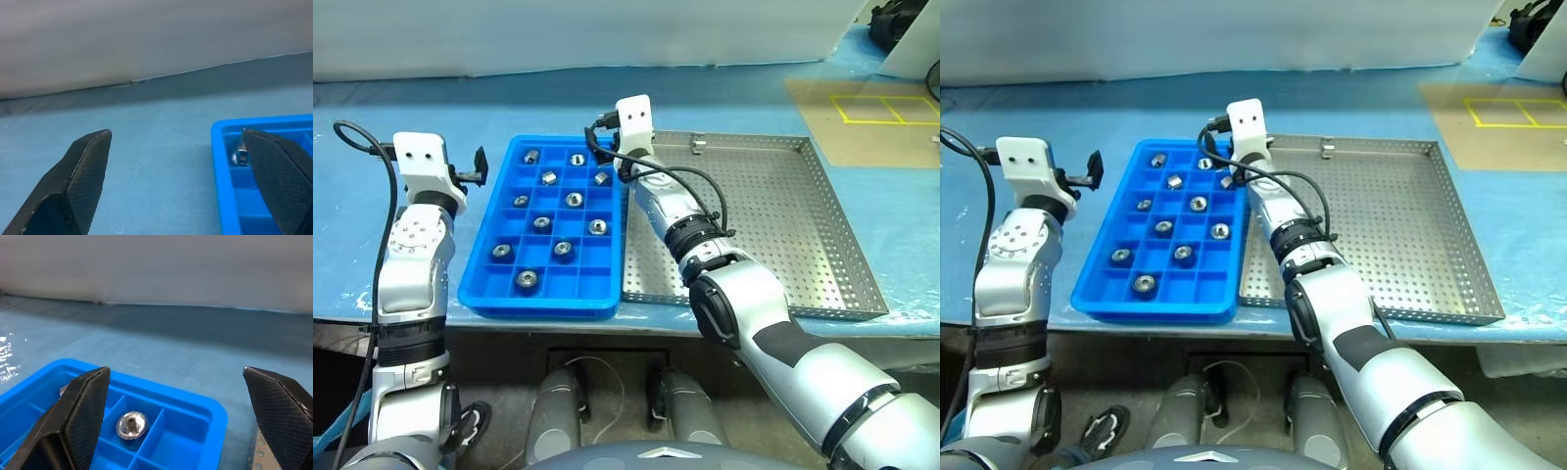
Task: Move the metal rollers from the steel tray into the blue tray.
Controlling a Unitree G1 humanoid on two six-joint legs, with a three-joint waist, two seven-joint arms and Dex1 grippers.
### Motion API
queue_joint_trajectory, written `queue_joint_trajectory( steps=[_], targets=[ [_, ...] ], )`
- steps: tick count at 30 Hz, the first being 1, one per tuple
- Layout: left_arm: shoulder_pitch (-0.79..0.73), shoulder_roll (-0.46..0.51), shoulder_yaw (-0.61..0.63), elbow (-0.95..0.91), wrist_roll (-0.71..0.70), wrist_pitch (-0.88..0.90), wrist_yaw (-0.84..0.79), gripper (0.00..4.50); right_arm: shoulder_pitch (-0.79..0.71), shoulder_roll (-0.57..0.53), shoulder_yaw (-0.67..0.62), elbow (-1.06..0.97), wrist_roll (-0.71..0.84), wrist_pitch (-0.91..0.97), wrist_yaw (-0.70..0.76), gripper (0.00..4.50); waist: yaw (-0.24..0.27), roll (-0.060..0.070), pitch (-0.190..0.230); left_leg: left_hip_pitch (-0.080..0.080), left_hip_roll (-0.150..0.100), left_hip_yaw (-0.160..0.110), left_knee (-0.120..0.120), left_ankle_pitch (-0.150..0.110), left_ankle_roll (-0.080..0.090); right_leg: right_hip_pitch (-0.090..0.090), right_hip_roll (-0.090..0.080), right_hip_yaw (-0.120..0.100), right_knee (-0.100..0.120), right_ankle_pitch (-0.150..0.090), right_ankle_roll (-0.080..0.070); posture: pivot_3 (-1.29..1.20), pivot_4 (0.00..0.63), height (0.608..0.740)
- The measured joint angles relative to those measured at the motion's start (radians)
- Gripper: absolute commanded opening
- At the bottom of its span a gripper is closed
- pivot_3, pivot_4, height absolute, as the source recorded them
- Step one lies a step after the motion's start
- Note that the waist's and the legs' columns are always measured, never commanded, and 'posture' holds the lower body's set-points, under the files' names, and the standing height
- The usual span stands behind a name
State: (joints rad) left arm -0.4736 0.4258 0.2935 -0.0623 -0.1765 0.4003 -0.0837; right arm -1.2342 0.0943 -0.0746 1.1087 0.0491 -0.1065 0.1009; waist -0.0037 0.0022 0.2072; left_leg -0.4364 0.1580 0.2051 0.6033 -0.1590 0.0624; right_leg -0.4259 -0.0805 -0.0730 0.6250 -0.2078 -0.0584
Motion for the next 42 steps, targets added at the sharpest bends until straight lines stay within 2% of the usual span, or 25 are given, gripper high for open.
queue_joint_trajectory(
  steps=[11, 19, 28, 42],
  targets=[
    [0.003, 0.047, 0.052, 0.045, -0.008, -0.038, -0.025, 4.50, -0.018, -0.096, -0.020, 0.018, -0.020, -0.027, -0.029, 4.48, -0.011, 0.000, 0.000, 0.000, 0.001, 0.000, 0.000, 0.000, 0.000, 0.000, 0.001, 0.000, 0.000, 0.000, 0.000, -0.24, 0.150, 0.740],
    [-0.038, -0.056, 0.164, 0.045, -0.069, -0.042, 0.117, 4.50, -0.039, -0.109, -0.031, 0.043, -0.021, -0.029, -0.057, 4.48, -0.007, 0.000, 0.000, 0.000, 0.005, 0.000, 0.001, 0.000, 0.000, 0.000, 0.004, 0.000, 0.000, 0.001, -0.003, -0.21, 0.150, 0.740],
    [0.005, -0.079, 0.143, -0.020, -0.097, -0.010, 0.113, 4.50, -0.083, -0.116, -0.049, 0.079, -0.019, -0.025, -0.101, 4.48, -0.010, 0.000, 0.000, 0.000, 0.006, 0.000, 0.001, 0.000, 0.000, -0.001, 0.005, 0.000, 0.000, 0.001, -0.003, -0.20, 0.150, 0.740],
    [-0.016, -0.079, 0.096, -0.019, -0.095, -0.006, 0.102, 4.50, -0.084, -0.120, -0.039, 0.095, -0.029, -0.007, -0.085, 4.48, -0.008, 0.000, 0.000, 0.000, 0.006, 0.000, 0.001, 0.001, 0.000, -0.001, 0.006, 0.000, 0.000, 0.001, -0.004, -0.22, 0.150, 0.740]
  ],
)
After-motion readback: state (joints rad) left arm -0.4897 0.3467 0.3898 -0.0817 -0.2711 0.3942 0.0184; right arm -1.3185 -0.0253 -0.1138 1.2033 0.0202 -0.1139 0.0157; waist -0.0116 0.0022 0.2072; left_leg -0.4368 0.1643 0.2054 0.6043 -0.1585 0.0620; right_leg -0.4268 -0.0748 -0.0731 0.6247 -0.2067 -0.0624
